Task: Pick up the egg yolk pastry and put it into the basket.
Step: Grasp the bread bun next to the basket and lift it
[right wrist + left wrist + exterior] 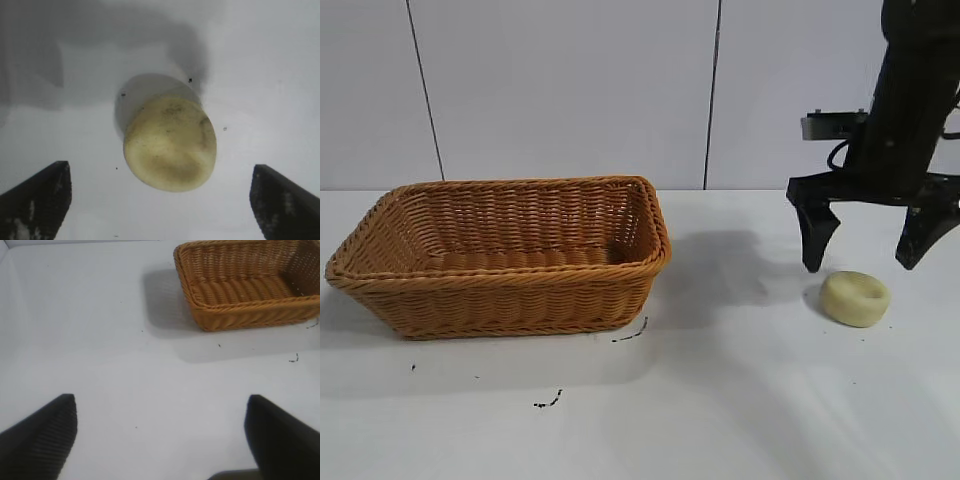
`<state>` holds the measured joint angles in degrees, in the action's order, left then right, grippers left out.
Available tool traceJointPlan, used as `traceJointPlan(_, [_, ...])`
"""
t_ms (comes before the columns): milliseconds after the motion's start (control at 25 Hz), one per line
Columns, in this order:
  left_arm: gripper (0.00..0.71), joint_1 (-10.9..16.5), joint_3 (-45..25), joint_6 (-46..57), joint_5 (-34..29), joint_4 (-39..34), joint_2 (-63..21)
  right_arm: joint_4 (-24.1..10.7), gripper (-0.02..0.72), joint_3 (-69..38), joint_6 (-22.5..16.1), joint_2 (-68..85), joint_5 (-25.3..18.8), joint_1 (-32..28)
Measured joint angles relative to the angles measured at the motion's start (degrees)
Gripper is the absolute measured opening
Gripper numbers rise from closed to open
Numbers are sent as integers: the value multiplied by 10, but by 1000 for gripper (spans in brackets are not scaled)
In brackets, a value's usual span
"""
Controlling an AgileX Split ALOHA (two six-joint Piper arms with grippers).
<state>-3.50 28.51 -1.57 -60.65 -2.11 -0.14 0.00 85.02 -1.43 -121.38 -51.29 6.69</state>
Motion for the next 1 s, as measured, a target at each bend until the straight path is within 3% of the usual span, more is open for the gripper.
traceJointPlan(400, [693,0,0,0,0,0,0,0,689,0,-1,-50,37,0])
traceJointPlan(480, [693,0,0,0,0,0,0,0,614,0,-2,-51,37,0])
traceJointPlan(720, [693,0,0,0,0,0,0,0,230,0,-2,-50,34,-1])
traceJointPlan(840, [693,0,0,0,0,0,0,0,181,1,5,-38,27,-1])
traceJointPlan(1000, [693,0,0,0,0,0,0,-4,169,46,7,2,-27,-1])
